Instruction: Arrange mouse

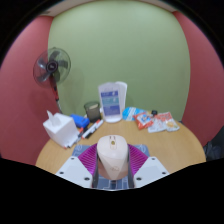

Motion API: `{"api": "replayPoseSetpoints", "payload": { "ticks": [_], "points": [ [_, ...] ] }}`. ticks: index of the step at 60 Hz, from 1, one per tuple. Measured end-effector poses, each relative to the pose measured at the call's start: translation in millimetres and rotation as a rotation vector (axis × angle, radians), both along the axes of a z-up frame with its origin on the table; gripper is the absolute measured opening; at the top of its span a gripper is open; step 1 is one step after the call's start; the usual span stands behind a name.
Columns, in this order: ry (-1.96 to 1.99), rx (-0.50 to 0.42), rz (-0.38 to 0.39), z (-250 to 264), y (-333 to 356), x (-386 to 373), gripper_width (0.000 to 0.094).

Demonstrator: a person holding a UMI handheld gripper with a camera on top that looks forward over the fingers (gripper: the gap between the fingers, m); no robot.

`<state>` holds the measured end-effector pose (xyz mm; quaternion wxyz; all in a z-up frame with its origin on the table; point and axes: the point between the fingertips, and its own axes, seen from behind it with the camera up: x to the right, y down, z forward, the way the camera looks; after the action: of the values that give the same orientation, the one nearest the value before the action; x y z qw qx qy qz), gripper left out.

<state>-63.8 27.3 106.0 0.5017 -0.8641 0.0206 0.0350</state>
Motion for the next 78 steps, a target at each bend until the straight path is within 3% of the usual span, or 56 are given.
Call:
{"api": "replayPoseSetpoints", "payload": {
  "ticks": [7,17,20,23,24,27,31,52,67,78],
  "points": [
    [-0.038,-0.1,0.005,-67.8,-8.0,-21.4,0.0404],
    [-0.062,-0.166,-0.01,-108.1,-22.0,-27.6,0.0533],
    [-0.078,-0.175,-0.007,-106.6,-26.7,-26.5,0.065],
    [-0.092,-0.172,-0.008,-99.7,-34.1,-27.1,0.0842],
    [-0.095,-0.175,-0.007,-96.1,-37.2,-27.5,0.0859],
    [-0.102,-0.168,-0.013,-81.6,-47.4,-28.7,0.0817],
    [-0.114,-0.15,-0.023,-55.0,-64.1,-30.6,0.0852],
    [-0.15,-0.058,-0.053,84.6,-203.4,-62.1,0.0842],
    [-0.159,-0.048,-0.075,112.4,-309.1,-80.0,0.0843],
    [-0.155,-0.045,-0.073,117.9,-347.3,-93.5,0.0843]
  ]
}}
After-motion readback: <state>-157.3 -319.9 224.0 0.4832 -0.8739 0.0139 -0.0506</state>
